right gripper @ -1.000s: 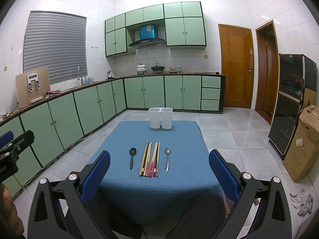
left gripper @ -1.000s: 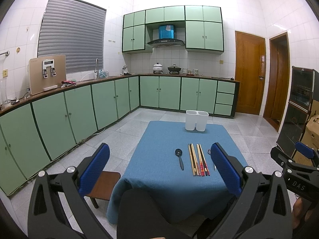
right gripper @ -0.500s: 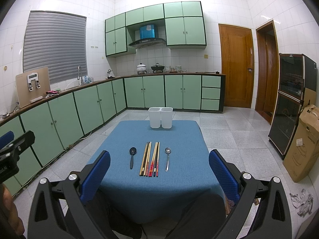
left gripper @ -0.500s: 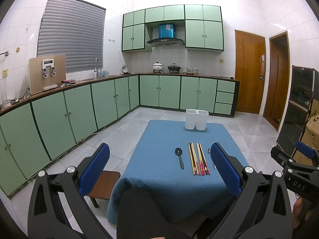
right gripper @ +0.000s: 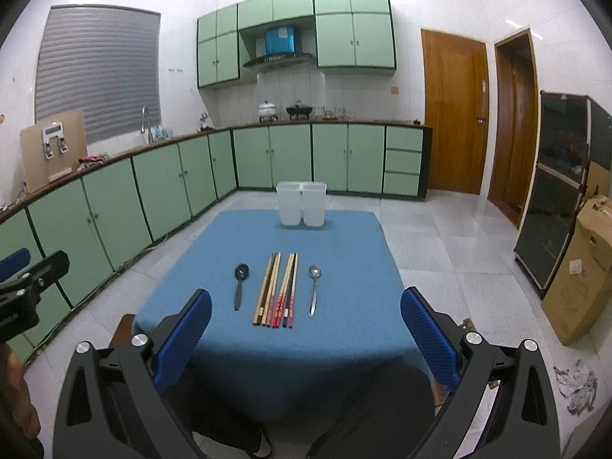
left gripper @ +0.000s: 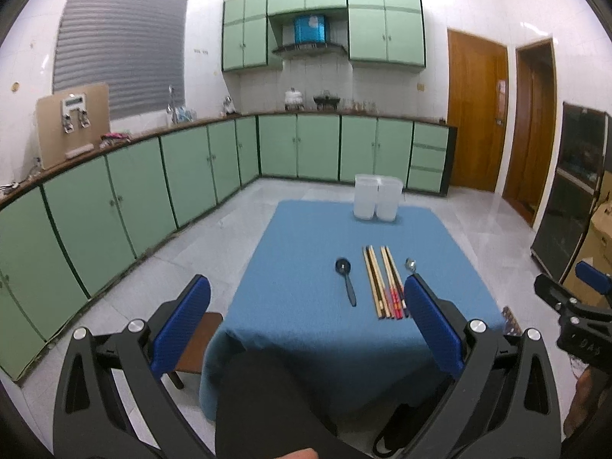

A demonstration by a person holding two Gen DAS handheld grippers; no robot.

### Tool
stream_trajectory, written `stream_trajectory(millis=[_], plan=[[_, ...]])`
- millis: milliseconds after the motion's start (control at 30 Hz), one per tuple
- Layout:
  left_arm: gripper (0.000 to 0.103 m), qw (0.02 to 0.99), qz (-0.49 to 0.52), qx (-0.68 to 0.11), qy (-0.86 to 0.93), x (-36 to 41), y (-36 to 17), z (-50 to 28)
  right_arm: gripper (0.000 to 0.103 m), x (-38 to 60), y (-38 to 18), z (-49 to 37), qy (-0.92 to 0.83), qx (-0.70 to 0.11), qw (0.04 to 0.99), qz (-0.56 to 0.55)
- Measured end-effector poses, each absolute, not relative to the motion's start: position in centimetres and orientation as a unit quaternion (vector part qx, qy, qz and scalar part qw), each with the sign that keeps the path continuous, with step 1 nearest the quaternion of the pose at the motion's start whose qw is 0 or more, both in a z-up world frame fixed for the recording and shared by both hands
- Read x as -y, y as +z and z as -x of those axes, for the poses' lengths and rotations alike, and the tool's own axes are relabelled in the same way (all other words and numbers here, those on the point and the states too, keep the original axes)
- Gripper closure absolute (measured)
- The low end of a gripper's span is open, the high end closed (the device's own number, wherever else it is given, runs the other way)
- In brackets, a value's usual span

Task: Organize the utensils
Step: 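Grasp the black spoon with the left tool while the right tool grasps the silver spoon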

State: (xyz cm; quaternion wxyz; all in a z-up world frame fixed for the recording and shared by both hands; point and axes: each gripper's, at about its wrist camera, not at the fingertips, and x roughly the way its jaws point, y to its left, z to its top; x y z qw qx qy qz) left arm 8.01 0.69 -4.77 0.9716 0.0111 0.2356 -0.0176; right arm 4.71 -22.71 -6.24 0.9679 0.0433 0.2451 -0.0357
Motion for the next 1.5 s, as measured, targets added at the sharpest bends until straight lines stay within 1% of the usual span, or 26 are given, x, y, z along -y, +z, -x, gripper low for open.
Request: stream_trajectory(millis=[100,233,433,500,567,633,700,800,867,967,1100,1200,1267,1300,1333,1367,1400,1433,1500], plan=[[0.005,0.963,-0.002,-0.268,-0.038,-0.8,-7.3,-11.6,0.009,23.4,-8.2,-7.6,-0.039,-0.265,0.962,-0.043],[0.005,0.950,-0.005,-0.307,-0.060,-0.1,-11.2,-16.5,0.022,24.5,-11.5,-11.6,-0.033,-0.298,0.952,-0.052],[0.005,0.933,-0.010,-0.352,-0.074,1.7,-16.8,-23.5,0.026,25.4,-17.5,-17.8,-0.035,-0.344,0.937,-0.053],[0.005,0.926,-0.009,-0.370,-0.079,2.5,-18.7,-25.8,0.030,25.6,-19.4,-19.5,-0.032,-0.359,0.931,-0.055],[0.005,0.919,-0.005,-0.385,-0.081,2.9,-20.3,-27.6,0.039,25.7,-21.1,-21.2,-0.027,-0.375,0.925,-0.054],[0.005,0.912,-0.006,-0.402,-0.079,3.4,-22.0,-29.5,0.045,25.6,-22.6,-23.1,-0.017,-0.393,0.918,-0.060],[0.005,0.906,-0.006,-0.417,-0.077,3.9,-23.6,-31.0,0.047,25.6,-23.5,-24.1,-0.010,-0.401,0.914,-0.064],[0.005,0.897,-0.002,-0.436,-0.076,4.3,-25.3,-32.9,0.052,25.7,-24.7,-25.6,-0.001,-0.410,0.910,-0.067],[0.005,0.894,-0.007,-0.443,-0.074,4.7,-26.1,-33.7,0.056,25.8,-25.3,-26.4,0.004,-0.417,0.906,-0.073],[0.005,0.891,-0.013,-0.449,-0.070,4.8,-26.5,-33.9,0.062,25.8,-26.2,-27.4,0.010,-0.424,0.903,-0.069],[0.005,0.887,-0.025,-0.455,-0.066,5.4,-27.4,-34.6,0.064,25.8,-26.6,-28.1,0.015,-0.420,0.905,-0.056],[0.006,0.891,-0.033,-0.449,-0.063,5.5,-27.8,-34.5,0.068,26.1,-26.7,-28.4,0.017,-0.416,0.908,-0.045],[0.009,0.894,-0.035,-0.442,-0.063,5.7,-27.8,-34.5,0.074,26.3,-26.7,-28.5,0.014,-0.413,0.910,-0.040],[0.015,0.897,-0.035,-0.437,-0.065,5.7,-27.7,-34.4,0.076,26.5,-26.7,-28.6,0.011,-0.412,0.910,-0.040],[0.025,0.898,-0.035,-0.433,-0.065,5.7,-27.6,-34.3,0.079,26.8,-26.7,-28.7,0.007,-0.411,0.911,-0.041],[0.029,0.900,-0.034,-0.430,-0.066,5.7,-27.4,-34.3,0.081,27.0,-26.8,-28.7,0.006,-0.410,0.911,-0.043],[0.038,0.901,-0.033,-0.427,-0.068,5.7,-27.3,-34.3,0.082,27.0,-26.8,-28.8,0.006,-0.410,0.911,-0.045],[0.043,0.902,-0.032,-0.426,-0.068,5.7,-27.2,-34.3,0.082,27.1,-26.8,-28.7,0.006,-0.410,0.911,-0.047],[0.047,0.903,-0.027,-0.424,-0.067,5.6,-27.1,-34.3,0.084,27.0,-26.8,-28.6,0.007,-0.408,0.912,-0.045]])
